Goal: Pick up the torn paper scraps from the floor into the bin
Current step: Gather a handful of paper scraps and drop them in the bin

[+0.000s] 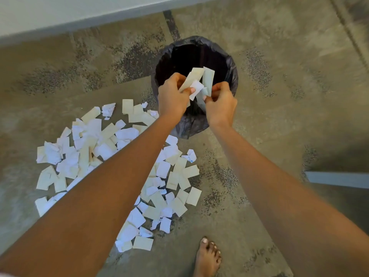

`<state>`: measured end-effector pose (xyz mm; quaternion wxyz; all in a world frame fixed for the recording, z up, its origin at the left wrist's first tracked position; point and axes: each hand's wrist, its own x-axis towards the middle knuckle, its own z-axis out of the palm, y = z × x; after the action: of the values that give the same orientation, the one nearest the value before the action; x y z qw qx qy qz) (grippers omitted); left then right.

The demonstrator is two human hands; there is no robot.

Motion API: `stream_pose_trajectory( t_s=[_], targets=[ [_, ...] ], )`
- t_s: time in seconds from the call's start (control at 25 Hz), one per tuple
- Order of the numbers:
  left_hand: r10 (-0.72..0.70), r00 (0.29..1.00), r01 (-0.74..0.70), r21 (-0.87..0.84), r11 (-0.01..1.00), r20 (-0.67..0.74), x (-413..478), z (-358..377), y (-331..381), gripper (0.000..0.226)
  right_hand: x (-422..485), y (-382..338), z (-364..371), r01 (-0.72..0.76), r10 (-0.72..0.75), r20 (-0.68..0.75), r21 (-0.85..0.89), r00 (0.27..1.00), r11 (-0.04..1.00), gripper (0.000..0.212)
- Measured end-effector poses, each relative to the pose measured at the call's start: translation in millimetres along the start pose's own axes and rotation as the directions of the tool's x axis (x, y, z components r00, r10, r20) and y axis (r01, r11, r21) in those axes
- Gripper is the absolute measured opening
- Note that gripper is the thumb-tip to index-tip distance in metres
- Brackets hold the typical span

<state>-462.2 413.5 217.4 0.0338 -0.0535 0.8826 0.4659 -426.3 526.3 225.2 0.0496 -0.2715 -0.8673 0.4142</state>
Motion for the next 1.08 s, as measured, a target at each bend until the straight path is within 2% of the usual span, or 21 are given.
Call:
stream_pose_trajectory(
  t_s=[0.32, 0.68, 0.92, 1.08],
  targets=[
    [0.028, 0.999, -0.027, -0.09, 0.996, 0.015, -7, -4, -8, 0.015, -9, 9, 1, 0.031, -0.031, -0.009, 0.018, 0.999, 0.999, 0.012],
    [0.048, 0.992, -0.057, -0.084, 0.995, -0.114, -59, -63, -59, 0.006, -84, 17, 37, 0.17, -0.171, 0.019, 0.055, 0.985, 0.984, 0.009],
    [-0.089, 0.986, 0.084, -0.04, 0.996, -0.143, -112, -112, -140, 0.01, -167, 38, 88, 0.236, -0.235, 0.187, 0.015, 0.954, 0.972, 0.006],
    [-0.176, 0.981, 0.176, -0.001, 0.984, -0.085, -161, -142, -215, 0.004, -219, 66, 128, 0.282, -0.26, 0.29, -0.034, 0.921, 0.959, 0.006]
  ],
)
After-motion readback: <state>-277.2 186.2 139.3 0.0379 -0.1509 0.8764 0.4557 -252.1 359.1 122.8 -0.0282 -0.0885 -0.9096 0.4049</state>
